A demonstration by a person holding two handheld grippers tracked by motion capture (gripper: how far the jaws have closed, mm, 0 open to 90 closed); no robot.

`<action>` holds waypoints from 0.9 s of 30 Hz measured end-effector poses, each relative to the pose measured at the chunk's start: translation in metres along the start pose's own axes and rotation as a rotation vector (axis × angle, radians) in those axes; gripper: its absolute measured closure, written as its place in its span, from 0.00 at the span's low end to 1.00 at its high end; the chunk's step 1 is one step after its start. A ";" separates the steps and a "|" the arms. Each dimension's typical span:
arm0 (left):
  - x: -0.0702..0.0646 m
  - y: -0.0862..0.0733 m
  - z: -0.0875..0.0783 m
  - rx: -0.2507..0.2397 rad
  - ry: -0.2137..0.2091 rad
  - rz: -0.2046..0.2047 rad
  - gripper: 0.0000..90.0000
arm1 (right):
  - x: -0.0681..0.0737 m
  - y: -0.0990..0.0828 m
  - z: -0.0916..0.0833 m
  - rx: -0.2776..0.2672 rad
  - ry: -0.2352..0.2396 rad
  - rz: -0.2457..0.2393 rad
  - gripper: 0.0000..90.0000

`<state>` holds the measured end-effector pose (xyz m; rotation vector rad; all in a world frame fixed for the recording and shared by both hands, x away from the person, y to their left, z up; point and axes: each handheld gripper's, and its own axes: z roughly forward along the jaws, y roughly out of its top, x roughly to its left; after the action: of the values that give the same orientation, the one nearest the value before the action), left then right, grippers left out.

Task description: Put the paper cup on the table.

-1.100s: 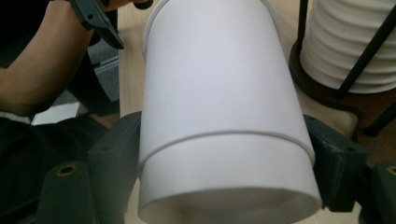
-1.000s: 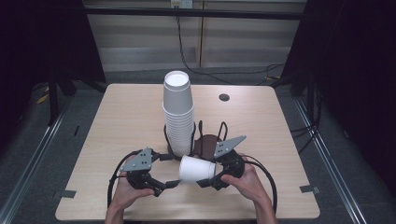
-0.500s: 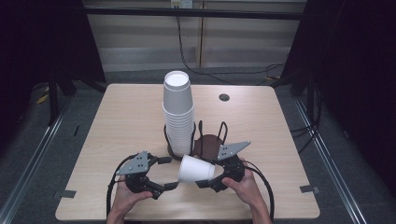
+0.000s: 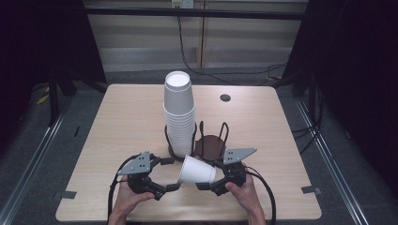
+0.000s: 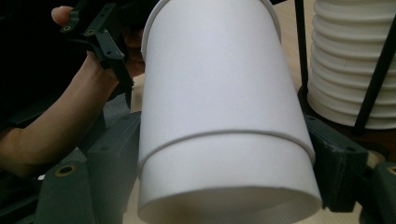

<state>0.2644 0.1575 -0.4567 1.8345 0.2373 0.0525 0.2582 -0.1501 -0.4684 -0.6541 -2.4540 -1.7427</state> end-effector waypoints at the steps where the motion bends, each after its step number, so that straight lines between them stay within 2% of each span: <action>1: -0.001 0.000 0.000 -0.009 0.009 -0.006 0.17 | 0.000 0.000 0.001 -0.006 0.007 0.000 0.24; 3: -0.001 -0.001 0.001 -0.020 -0.005 -0.019 0.17 | 0.002 -0.001 0.002 -0.011 0.009 0.000 0.24; 7: -0.001 -0.001 0.004 -0.020 -0.015 -0.018 0.17 | 0.006 0.000 0.004 -0.028 0.019 -0.016 0.24; 14: -0.001 -0.002 0.010 -0.026 -0.028 -0.013 0.17 | 0.009 0.000 0.004 -0.024 0.035 -0.034 0.24; 16: -0.002 -0.002 0.016 0.008 -0.022 -0.009 0.13 | 0.009 0.001 0.005 -0.026 0.040 -0.040 0.24; 20: 0.001 -0.002 0.018 0.010 -0.012 -0.022 0.02 | 0.010 0.002 0.006 -0.020 0.045 -0.044 0.24; 27: 0.004 0.000 0.021 0.000 -0.049 -0.022 0.00 | 0.011 0.003 0.008 -0.007 0.056 -0.054 0.24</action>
<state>0.2712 0.1387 -0.4629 1.8308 0.2228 -0.0076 0.2508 -0.1385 -0.4652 -0.5372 -2.4520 -1.7639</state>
